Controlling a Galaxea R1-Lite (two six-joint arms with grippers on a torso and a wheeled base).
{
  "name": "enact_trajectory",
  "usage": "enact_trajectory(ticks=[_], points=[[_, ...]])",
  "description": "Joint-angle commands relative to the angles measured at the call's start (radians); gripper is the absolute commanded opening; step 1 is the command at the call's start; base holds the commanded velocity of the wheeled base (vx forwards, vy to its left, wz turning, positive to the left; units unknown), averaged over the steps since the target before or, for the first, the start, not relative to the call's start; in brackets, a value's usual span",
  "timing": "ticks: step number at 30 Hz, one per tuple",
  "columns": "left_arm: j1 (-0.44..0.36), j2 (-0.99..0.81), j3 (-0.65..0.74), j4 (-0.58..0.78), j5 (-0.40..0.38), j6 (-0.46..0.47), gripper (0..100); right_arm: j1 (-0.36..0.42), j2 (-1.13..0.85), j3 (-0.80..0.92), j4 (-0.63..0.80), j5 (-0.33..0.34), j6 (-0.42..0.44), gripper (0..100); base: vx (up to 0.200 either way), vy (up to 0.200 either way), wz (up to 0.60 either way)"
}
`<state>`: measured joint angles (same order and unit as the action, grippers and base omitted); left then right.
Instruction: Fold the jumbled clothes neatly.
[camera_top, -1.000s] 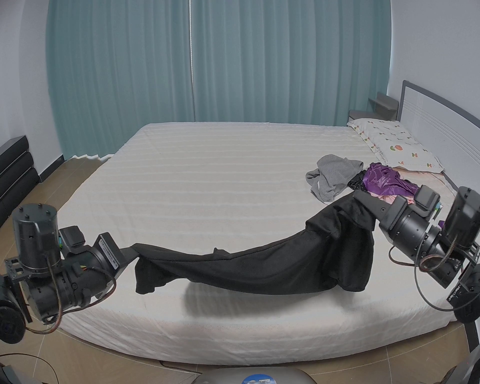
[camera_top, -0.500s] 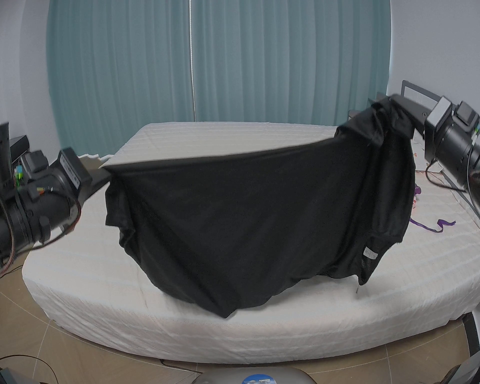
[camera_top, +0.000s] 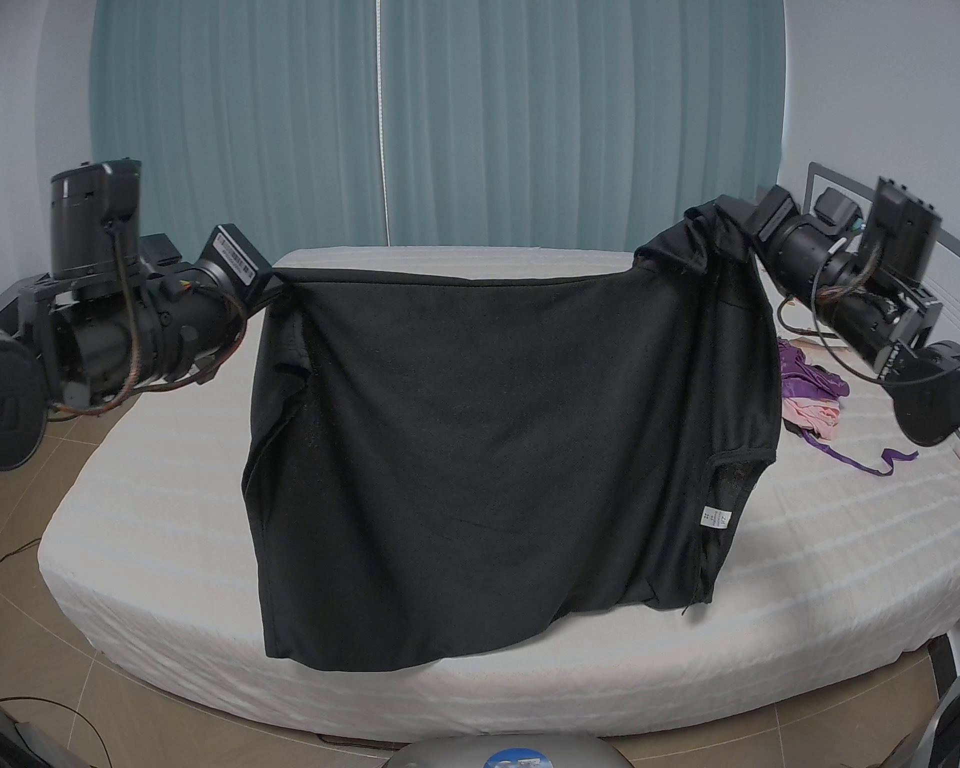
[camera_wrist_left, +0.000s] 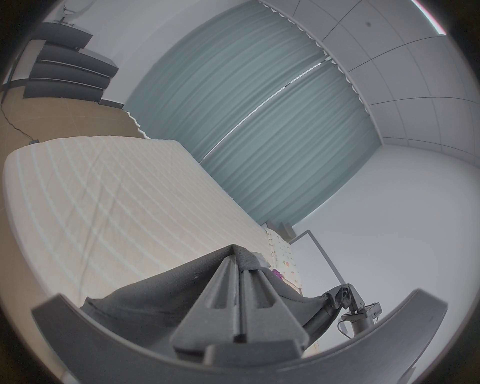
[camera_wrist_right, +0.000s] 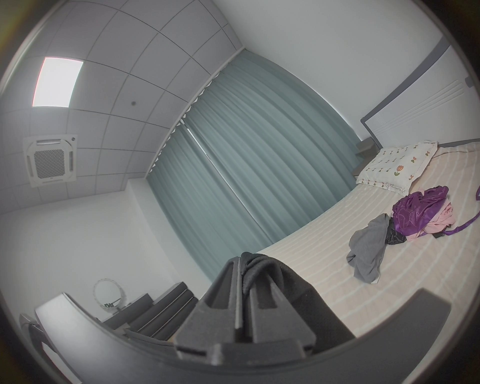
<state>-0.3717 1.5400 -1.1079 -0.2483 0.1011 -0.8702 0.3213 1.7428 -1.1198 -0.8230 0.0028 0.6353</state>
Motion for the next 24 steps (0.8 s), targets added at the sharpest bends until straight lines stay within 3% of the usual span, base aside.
enact_trajectory(ticks=[1, 10, 24], points=[[0.036, 0.198, -0.093, -0.020, -0.001, -0.001, 0, -0.014, 0.225, -0.118, -0.038, -0.024, -0.017, 0, 0.200, 0.000, 0.00], [0.054, 0.407, -0.125, -0.022, -0.050, -0.003, 0, -0.014, 0.429, -0.167, -0.048, -0.029, -0.054, 0, 0.200, 0.000, 0.00], [0.086, 0.692, -0.156, -0.108, -0.044, -0.016, 0, -0.014, 0.736, -0.219, -0.133, -0.116, -0.074, 0, 0.000, 0.000, 0.00]])
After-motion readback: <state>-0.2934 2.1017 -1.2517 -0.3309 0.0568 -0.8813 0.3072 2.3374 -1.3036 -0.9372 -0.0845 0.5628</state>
